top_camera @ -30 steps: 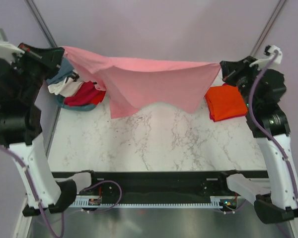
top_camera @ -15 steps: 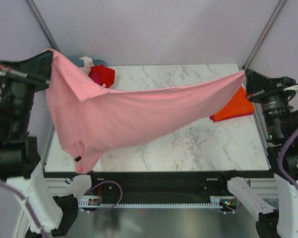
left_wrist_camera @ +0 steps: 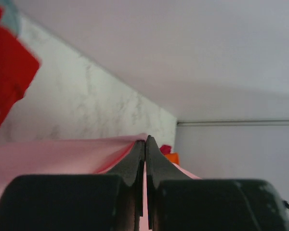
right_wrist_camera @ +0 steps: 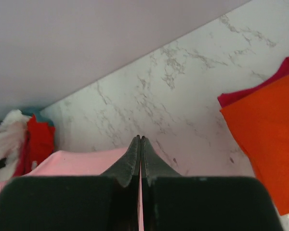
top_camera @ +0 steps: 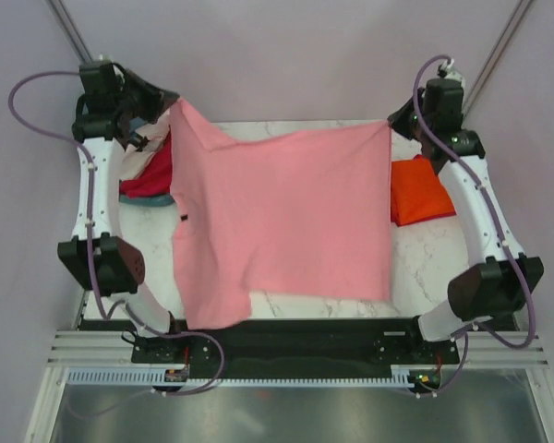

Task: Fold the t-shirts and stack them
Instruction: Flatten the tshirt out

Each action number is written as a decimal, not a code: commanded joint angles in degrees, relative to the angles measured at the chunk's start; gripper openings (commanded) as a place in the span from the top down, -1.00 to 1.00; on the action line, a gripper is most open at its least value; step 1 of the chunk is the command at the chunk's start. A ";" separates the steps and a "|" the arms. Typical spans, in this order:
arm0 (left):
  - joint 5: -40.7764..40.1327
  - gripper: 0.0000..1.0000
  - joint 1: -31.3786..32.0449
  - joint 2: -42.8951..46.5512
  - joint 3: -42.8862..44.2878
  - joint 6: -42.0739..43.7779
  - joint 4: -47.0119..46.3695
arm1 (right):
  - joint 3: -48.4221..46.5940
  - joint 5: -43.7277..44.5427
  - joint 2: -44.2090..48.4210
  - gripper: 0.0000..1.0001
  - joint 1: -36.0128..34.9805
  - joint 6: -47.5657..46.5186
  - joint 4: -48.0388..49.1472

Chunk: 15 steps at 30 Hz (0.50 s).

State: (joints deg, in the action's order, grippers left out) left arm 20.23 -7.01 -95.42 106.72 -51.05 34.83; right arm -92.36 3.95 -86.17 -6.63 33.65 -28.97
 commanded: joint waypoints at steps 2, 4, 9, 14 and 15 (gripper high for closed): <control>10.44 0.95 -0.11 -11.61 30.48 -7.66 -9.08 | -18.80 -11.38 -5.04 1.00 6.37 7.65 4.54; 10.53 0.95 -0.29 -15.57 38.35 -10.29 -10.39 | -24.59 -14.83 -9.26 1.00 9.70 11.43 5.67; 16.67 0.95 -2.31 -15.95 34.63 -17.07 -23.83 | -22.46 -23.18 -12.71 1.00 10.59 15.30 12.25; 20.02 0.95 -2.31 -11.99 20.86 -10.40 -23.93 | -7.78 -24.34 -9.99 1.00 10.85 15.31 18.24; 21.24 0.96 -2.31 -9.98 18.12 -8.47 -23.84 | -3.14 -24.42 -9.11 1.00 11.03 14.96 19.64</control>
State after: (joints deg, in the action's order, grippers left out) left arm 36.03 -9.06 -108.20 131.26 -62.39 12.93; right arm -104.49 -17.21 -96.07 4.12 47.42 -13.58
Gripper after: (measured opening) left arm 0.030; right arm 0.007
